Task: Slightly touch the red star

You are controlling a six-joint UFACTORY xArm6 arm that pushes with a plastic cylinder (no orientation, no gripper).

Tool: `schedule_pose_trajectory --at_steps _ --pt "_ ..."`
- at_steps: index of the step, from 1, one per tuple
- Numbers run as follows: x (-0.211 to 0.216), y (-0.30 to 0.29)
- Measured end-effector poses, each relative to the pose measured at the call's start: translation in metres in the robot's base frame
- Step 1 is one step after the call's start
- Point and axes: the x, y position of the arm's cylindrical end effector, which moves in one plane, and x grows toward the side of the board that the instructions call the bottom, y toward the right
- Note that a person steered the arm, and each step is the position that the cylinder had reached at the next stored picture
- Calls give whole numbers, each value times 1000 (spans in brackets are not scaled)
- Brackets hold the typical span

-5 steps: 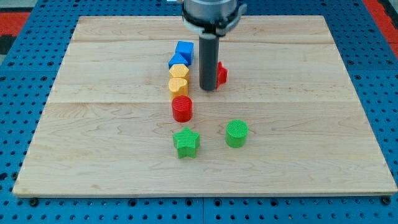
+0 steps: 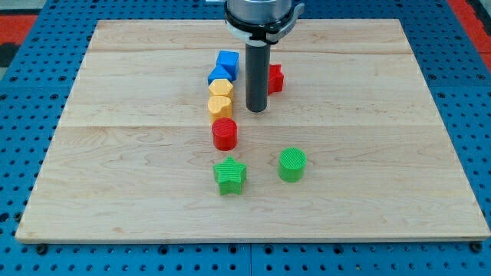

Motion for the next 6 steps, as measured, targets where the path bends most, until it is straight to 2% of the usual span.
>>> schedule_pose_trajectory --at_steps 1,2,3,5,6 --pt "-1 47" --pt "-1 49" --pt "-10 28" --pt "-63 -19" --pt "-64 -23"
